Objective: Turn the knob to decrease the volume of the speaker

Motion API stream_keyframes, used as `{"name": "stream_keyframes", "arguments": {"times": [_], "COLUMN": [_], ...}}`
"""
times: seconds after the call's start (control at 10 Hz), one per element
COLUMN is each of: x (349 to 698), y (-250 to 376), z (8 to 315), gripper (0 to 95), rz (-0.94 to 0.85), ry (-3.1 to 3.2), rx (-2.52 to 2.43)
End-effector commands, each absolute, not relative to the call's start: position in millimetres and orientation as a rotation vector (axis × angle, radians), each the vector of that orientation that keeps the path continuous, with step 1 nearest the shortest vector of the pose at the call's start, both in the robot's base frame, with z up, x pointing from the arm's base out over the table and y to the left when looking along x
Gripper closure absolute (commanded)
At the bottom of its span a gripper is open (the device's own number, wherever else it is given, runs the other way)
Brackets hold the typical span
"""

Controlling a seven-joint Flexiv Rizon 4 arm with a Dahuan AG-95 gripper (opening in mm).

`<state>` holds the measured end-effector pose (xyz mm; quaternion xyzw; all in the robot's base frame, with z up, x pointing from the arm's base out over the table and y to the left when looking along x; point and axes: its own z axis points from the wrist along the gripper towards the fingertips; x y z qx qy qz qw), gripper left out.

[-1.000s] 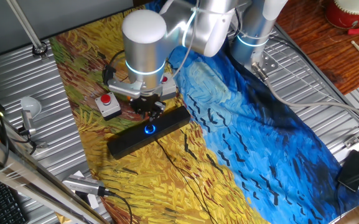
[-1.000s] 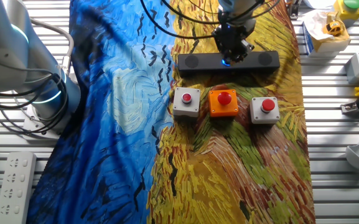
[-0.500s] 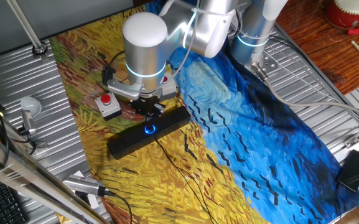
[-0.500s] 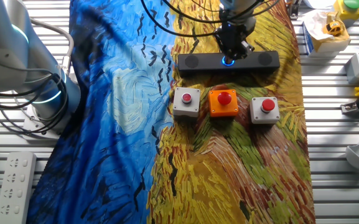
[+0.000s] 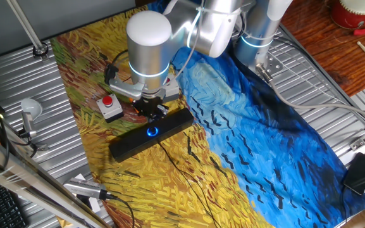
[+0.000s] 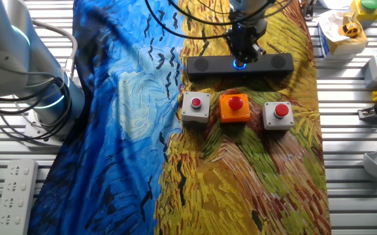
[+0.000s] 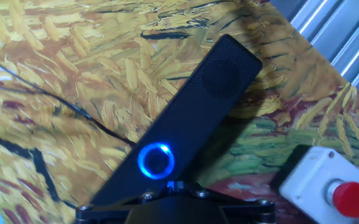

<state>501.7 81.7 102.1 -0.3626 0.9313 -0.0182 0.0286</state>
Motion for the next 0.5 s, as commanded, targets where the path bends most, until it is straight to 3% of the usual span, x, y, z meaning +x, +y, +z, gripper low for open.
{"name": "stream_keyframes", "arguments": {"times": [0.1, 0.5], "x": [492, 494], "y": [48, 18], "z": [105, 109], "gripper": [95.0, 95.0], "rz": [-0.045, -0.014], "ry": [2.841, 2.822], "rx": [-1.181, -1.223]}}
